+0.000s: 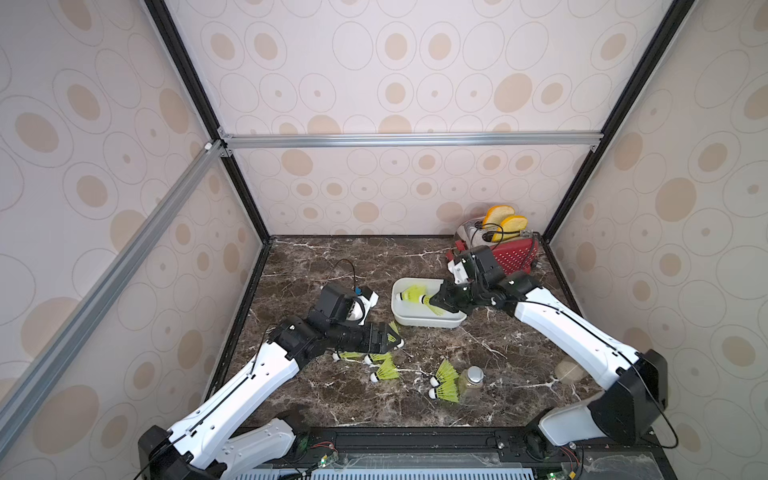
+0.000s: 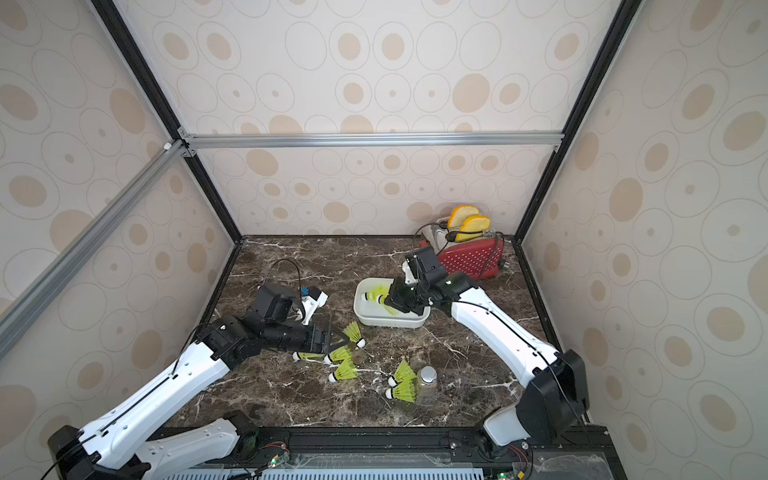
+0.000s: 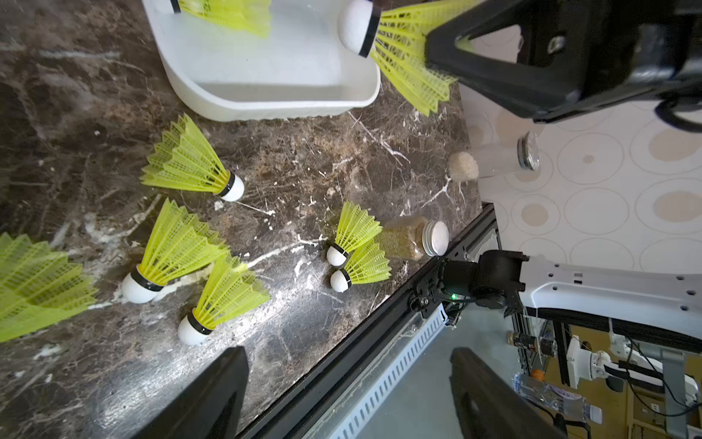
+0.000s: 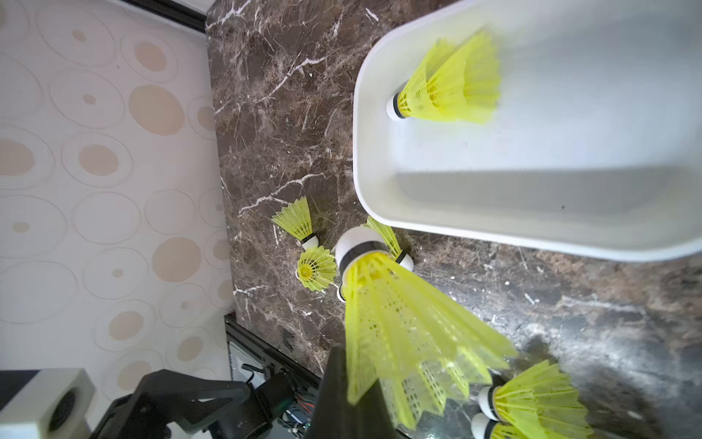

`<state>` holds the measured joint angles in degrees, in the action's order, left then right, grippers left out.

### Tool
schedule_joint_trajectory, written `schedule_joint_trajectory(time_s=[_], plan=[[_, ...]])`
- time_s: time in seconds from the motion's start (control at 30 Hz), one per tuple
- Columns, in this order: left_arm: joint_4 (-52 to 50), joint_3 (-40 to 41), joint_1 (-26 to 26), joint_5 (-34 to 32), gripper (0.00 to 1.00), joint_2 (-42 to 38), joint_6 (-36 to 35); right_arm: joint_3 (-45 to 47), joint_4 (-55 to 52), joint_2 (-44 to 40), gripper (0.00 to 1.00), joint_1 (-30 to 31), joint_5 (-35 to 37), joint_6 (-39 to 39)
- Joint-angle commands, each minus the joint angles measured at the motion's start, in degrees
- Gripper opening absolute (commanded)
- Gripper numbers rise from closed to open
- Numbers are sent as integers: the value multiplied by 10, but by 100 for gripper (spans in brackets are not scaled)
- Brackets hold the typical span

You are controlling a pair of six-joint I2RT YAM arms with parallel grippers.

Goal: Put the shuttlecocks into the storage box
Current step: Place the shuttlecock in the storage box.

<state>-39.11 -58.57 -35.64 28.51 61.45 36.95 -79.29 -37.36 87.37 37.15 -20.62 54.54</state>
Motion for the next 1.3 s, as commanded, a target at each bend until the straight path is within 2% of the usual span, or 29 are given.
schedule_joint_trajectory(time_s=[0.0,0.2,0.53,0.9,1.27], plan=[[25,-51,0,-63,86,26,16,-47,-55,62,0,-4,-25,-116],[93,-68,1,-91,86,63,58,-68,-16,136,0,-8,-46,-148],[100,-53,7,-75,86,95,54,-66,67,220,0,-14,-86,-134],[131,-28,33,-58,86,99,66,-64,99,263,0,-16,-96,-118],[130,-16,34,-55,86,90,65,-60,110,278,0,-19,-96,-117]])
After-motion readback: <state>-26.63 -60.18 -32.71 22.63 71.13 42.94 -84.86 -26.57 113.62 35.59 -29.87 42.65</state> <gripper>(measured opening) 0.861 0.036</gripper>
